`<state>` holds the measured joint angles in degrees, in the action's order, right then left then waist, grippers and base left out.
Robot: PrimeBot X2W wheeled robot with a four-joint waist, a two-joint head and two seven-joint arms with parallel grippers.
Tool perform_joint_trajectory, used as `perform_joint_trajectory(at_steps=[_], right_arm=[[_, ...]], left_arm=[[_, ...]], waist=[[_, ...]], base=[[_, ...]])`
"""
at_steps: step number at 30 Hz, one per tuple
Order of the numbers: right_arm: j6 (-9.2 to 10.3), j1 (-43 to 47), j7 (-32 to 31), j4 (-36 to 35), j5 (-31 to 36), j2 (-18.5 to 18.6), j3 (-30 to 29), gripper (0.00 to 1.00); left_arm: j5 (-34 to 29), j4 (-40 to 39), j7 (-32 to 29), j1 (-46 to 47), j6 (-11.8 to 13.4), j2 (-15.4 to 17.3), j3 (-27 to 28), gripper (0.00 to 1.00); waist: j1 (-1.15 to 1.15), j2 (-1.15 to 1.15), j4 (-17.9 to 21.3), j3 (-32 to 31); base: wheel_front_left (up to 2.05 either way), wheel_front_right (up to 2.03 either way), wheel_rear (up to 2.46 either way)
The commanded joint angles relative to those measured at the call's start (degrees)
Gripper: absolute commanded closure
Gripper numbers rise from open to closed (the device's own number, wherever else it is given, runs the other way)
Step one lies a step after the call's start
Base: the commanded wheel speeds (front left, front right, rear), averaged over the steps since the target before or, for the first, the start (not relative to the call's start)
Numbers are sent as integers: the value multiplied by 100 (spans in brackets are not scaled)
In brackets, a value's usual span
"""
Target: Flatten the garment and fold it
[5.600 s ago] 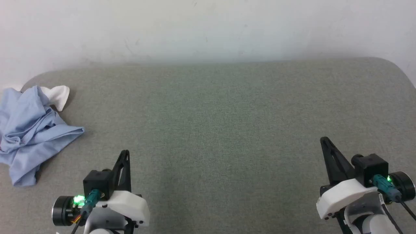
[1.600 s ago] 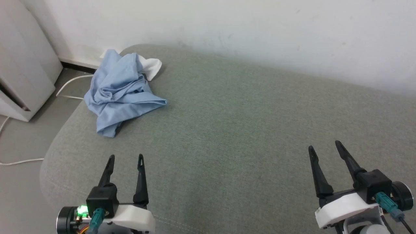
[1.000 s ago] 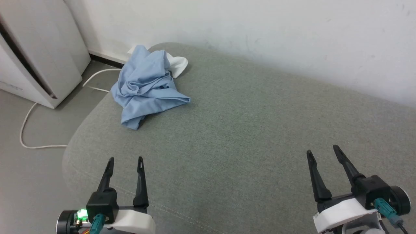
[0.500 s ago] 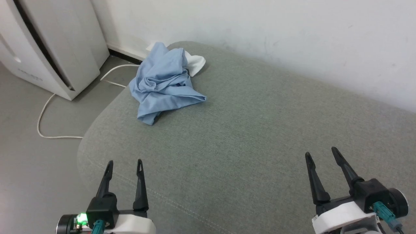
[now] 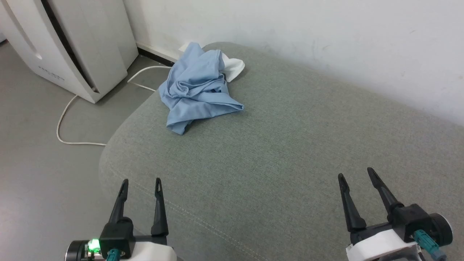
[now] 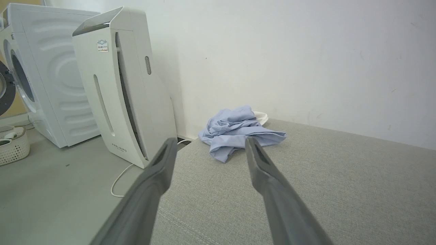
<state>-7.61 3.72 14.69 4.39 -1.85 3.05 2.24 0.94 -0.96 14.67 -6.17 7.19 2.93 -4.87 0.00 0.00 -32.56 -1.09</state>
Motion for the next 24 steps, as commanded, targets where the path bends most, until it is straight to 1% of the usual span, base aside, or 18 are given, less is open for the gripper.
perform_joint_trajectory(at_steps=[1, 8, 12, 18, 20, 24], right_arm=[[12, 49, 30, 10, 8, -17, 9, 0], [12, 60, 30, 20, 27, -17, 34, 0], [12, 29, 30, 1, 89, -17, 74, 0], [12, -90, 30, -129, 473, -17, 43, 0], [12, -154, 30, -221, 598, -17, -9, 0], [12, -299, 30, -510, 840, -2, -58, 0]], left_arm=[[36, -32, 33, -89, 64, -2, -18, 0], [43, -24, 33, -84, 64, -2, -31, 0], [89, -7, 33, -23, 29, -1, -1, 0], [286, 179, 33, 488, -243, 48, 76, 0], [350, 331, 33, 804, -362, 132, 136, 0], [509, 918, -128, 1649, -656, 366, 195, 0]], waist=[[0, 0, 0, -1], [0, 0, 4, 3], [0, 0, 51, 117], [0, 0, 263, 645], [0, 0, 388, 913], [0, 0, 664, 1505]], base=[[0, 0, 0], [0, 0, 0], [0, 0, 0], [0, 0, 0], [0, 0, 0], [0, 0, 0]])
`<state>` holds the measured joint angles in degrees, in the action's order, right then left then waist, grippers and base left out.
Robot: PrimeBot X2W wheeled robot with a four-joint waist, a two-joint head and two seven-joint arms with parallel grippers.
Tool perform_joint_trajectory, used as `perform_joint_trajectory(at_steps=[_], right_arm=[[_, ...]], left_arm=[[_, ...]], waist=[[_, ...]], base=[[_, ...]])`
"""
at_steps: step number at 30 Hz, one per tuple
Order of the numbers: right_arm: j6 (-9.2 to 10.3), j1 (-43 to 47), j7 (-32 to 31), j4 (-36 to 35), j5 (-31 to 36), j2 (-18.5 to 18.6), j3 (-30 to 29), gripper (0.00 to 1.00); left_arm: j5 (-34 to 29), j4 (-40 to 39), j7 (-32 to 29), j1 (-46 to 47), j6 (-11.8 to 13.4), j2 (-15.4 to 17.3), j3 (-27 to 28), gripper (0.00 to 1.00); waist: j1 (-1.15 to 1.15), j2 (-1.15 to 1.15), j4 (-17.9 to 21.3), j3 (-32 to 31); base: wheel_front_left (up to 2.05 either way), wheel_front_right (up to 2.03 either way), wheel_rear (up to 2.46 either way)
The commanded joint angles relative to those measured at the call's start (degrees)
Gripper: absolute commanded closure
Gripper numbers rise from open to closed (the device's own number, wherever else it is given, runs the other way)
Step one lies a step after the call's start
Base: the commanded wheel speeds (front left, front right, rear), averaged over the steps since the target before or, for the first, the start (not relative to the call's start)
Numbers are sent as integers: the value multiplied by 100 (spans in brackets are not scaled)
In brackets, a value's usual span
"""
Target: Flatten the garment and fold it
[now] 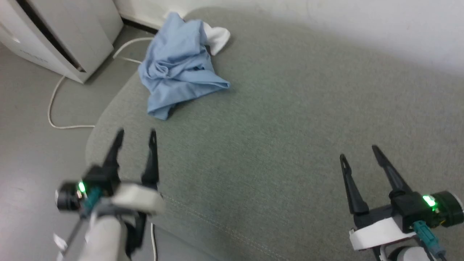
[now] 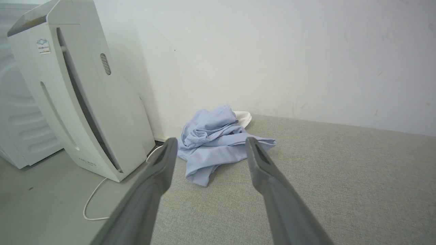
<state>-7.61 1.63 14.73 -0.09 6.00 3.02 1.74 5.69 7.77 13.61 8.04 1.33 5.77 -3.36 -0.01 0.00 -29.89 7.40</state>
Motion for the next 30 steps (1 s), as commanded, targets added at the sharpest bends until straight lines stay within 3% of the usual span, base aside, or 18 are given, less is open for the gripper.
perform_joint_trajectory(at_steps=[1, 6, 10, 18, 24, 30], right_arm=[[12, -130, 27, -144, 103, 28, -18, 0], [12, -299, -108, -675, 203, 149, -137, 0], [12, -447, -337, -1211, 203, 305, -83, 0], [12, -694, -618, -2041, 125, 379, -124, 0], [12, -809, -632, -2274, 81, 326, -89, 0], [12, -861, -532, -2237, 57, 242, -153, 0]], left_arm=[[98, 158, -64, 499, -157, 155, 82, 0], [420, 801, -597, 1871, -527, 504, 206, 0], [571, 1550, -1415, 2962, -728, 945, 166, 0], [1567, 2927, -3136, 4668, -877, 1683, -187, 0], [2820, 3358, -4174, 5133, -880, 2281, -471, 0], [3393, 3623, -4745, 4990, -881, 2630, -663, 0]], waist=[[1, 0, 468, 813], [1, 0, 763, 1498], [1, 0, 1020, 2018], [1, 0, 1496, 2851], [1, 0, 1818, 3244], [1, 0, 1984, 3376]], base=[[0, 0, 0], [0, 0, 0], [0, 0, 0], [0, 0, 0], [0, 0, 0], [0, 0, 0]])
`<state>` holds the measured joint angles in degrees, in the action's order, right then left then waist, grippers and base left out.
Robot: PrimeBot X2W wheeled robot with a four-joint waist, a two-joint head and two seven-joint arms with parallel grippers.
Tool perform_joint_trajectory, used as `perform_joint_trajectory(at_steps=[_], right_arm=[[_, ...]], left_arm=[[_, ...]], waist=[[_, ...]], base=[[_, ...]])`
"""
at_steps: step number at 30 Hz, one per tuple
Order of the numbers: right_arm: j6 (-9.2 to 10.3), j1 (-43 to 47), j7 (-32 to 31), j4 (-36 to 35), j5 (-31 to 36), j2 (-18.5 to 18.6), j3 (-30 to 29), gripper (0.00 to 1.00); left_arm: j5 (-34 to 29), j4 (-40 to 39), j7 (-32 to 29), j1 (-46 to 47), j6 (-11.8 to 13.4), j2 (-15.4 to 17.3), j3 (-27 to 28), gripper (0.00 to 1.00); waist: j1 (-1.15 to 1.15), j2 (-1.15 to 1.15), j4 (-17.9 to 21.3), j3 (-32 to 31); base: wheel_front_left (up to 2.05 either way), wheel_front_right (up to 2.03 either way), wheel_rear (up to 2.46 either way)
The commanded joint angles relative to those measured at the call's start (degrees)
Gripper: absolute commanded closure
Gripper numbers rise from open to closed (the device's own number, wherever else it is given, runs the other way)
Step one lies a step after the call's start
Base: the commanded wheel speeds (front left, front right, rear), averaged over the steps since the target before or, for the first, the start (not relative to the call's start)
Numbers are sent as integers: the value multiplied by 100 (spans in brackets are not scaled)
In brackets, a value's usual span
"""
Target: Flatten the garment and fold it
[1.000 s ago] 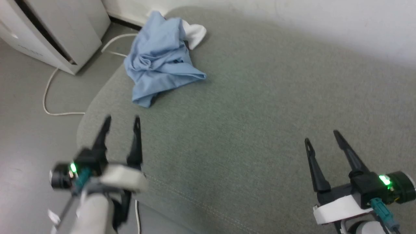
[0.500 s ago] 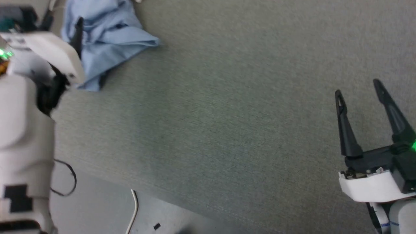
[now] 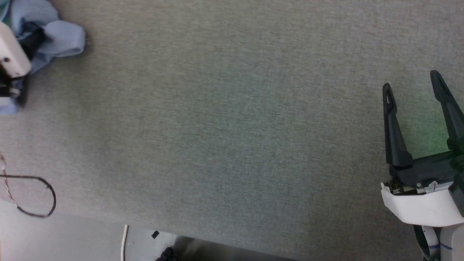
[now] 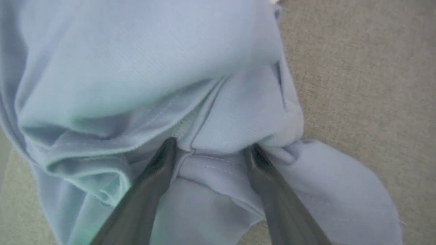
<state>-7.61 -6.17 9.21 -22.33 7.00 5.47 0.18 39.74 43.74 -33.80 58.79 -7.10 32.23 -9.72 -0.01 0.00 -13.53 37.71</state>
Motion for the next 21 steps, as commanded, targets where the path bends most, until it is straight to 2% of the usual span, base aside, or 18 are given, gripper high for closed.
perform_joint_trajectory(at_steps=[1, 5, 6, 7, 10, 13, 17, 21], right_arm=[[12, -79, 43, 4, -44, -10, -7, 0], [12, -95, 102, 96, -21, -23, -47, 0], [12, -113, 112, 114, -11, -25, -56, 0], [12, -128, 119, 126, -1, -28, -59, 0], [12, -142, 123, 158, 20, -41, -58, 0], [12, -133, 147, 265, 22, -43, -68, 0], [12, -91, 210, 461, 23, -60, -99, 0], [12, -40, 283, 708, -9, -109, -115, 0]], left_arm=[[102, 63, -80, -133, -37, 12, -54, 0], [538, 111, -310, -306, -38, 44, -173, 0], [645, 82, -419, -364, -38, 58, -258, 53], [770, 24, -492, -413, -38, 82, -325, 100], [1067, -83, -446, -499, -38, 197, -372, 100], [1065, -128, 23, -503, -38, 347, -397, 100], [996, -160, 881, -456, -38, 460, -437, 100], [741, -53, 2039, -331, -38, 594, -409, 100]], waist=[[1, 0, 359, 354], [1, 0, 363, 331], [1, 0, 355, 308], [1, 0, 343, 279], [1, 0, 306, 164], [1, 0, 274, -41], [1, 0, 261, -464], [1, 0, 289, -1007]], base=[[0, 0, 0], [0, 0, 0], [0, 0, 0], [0, 0, 0], [0, 0, 0], [0, 0, 0], [0, 0, 0], [0, 0, 0]])
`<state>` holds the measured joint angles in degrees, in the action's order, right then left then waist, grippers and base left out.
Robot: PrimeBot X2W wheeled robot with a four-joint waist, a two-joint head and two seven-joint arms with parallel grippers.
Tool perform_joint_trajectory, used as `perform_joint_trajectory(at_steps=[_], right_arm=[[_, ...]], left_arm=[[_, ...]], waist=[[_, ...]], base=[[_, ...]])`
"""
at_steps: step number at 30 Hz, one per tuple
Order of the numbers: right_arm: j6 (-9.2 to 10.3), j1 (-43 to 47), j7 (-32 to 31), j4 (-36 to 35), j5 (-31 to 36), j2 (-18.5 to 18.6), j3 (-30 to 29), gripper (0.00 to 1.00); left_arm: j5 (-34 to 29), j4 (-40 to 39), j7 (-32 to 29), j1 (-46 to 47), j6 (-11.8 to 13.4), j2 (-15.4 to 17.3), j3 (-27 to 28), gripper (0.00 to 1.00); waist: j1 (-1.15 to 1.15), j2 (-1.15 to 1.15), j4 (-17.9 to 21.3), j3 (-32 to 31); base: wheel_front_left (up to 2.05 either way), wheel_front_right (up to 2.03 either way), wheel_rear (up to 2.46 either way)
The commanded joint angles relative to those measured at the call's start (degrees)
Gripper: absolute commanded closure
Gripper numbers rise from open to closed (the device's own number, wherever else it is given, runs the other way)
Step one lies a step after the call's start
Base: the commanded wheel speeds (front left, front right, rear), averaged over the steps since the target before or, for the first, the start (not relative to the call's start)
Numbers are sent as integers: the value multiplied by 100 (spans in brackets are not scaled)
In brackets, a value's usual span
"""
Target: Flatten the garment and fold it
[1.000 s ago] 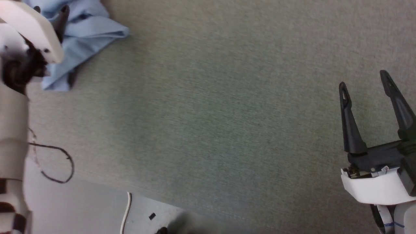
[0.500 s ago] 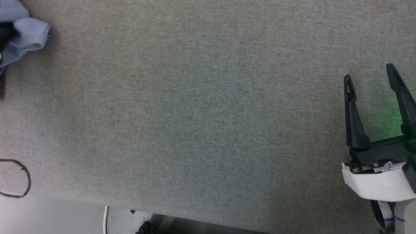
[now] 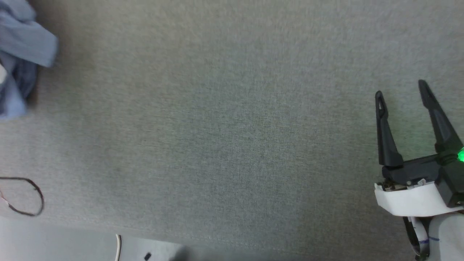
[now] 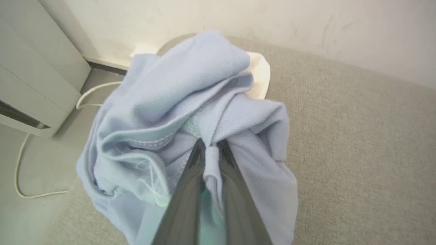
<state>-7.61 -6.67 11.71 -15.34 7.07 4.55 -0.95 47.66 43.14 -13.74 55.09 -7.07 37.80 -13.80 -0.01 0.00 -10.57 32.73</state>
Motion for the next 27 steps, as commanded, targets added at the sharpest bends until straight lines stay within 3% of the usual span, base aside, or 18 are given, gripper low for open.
perform_joint_trajectory(at_steps=[1, 7, 10, 18, 27], right_arm=[[12, 24, 50, 74, -25, -31, -4, 0], [12, 106, 139, 393, -69, -108, -17, 0], [12, 147, 180, 541, -98, -137, -47, 0], [12, 339, 249, 809, -280, -165, -110, 0], [12, 382, 280, 887, -447, -167, -203, 0]], left_arm=[[-187, 49, 338, 79, -41, 78, -23, 100], [-910, 154, 2050, 422, 44, 156, -157, 100], [-1258, -23, 2541, 523, 98, 73, -353, 100], [-1762, -1135, 2708, 397, 64, -371, -1013, 100], [-2016, -2295, 2451, -176, 364, -1510, -1939, 100]], waist=[[1, 0, 5, -650], [1, 0, 119, -1426], [1, 0, 233, -1796], [1, 0, 678, -2475], [1, 0, 1284, -2466]], base=[[0, 0, 0], [0, 0, 0], [0, 0, 0], [0, 0, 0], [0, 0, 0]])
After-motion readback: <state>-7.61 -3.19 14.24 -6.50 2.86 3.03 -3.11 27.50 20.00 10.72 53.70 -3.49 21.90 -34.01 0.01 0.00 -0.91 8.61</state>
